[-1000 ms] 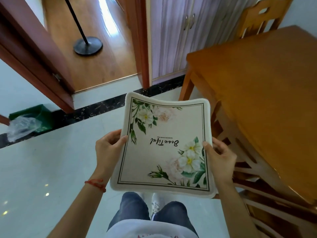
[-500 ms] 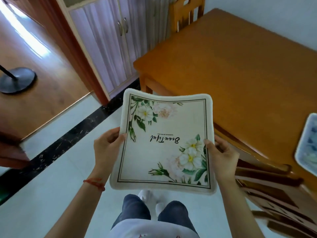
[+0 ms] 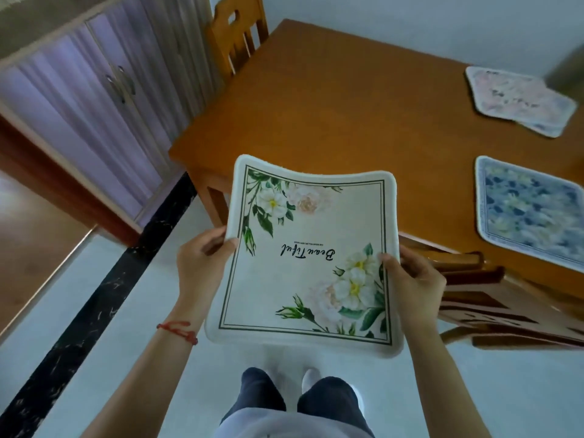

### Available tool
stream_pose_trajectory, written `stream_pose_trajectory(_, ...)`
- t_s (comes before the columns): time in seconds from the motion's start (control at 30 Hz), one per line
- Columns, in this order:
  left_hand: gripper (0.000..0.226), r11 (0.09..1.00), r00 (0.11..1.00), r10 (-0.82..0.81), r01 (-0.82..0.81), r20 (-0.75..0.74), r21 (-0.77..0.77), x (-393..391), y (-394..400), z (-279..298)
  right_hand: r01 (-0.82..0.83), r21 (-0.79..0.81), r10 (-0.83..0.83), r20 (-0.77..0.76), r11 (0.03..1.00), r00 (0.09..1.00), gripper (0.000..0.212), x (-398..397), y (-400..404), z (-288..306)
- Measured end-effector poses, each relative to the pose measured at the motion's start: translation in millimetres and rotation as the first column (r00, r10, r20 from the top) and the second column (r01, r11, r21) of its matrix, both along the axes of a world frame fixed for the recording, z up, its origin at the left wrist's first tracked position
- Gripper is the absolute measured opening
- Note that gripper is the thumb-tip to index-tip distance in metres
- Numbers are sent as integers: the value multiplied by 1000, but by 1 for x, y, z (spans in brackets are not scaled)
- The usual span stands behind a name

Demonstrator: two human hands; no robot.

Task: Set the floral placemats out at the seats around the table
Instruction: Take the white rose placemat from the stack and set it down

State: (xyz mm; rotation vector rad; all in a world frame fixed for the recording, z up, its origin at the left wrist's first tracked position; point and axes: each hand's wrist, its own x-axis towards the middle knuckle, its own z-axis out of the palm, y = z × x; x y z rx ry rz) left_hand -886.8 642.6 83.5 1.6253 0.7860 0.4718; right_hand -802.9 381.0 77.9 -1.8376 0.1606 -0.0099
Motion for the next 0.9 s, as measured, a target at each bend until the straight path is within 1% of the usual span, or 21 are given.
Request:
stream_pose_trajectory(0.13,25,997,997,-71,71,21,-11,29,-11,6,92,18,-92,-4,996,996,20,13,-14,9)
stream_pose_trajectory(0.23,21,995,995,-94,95,37,-15,50,-20,11,133,17,-133,-2,991,991,18,27,-24,12)
stream_pose_trajectory(0.27,23,994,994,-103,104,46,-16,58,-23,12,136,28,-137,6,990,991,18,32,-28,13)
stream_pose_trajectory(0.4,29,990,986,-136,138,92,-22,89,-36,18,145,75,-147,13,987,989,21,58,-43,18)
stream_pose_trajectory(0.53,30,990,985,-139,139,106,6,124,-49,23,110,71,-113,37,991,993,23,94,-56,25)
stream_pose_trajectory(0.63,29,989,984,-147,146,104,18,151,-59,27,107,73,-110,31,992,993,21,122,-67,27)
stream_pose_trajectory(0.77,28,986,981,-166,164,103,28,183,-70,31,86,84,-88,28,993,996,25,153,-79,30)
stream_pose_trajectory(0.9,28,983,979,-183,181,91,33,211,-78,35,87,113,-87,0,990,996,21,180,-87,30)
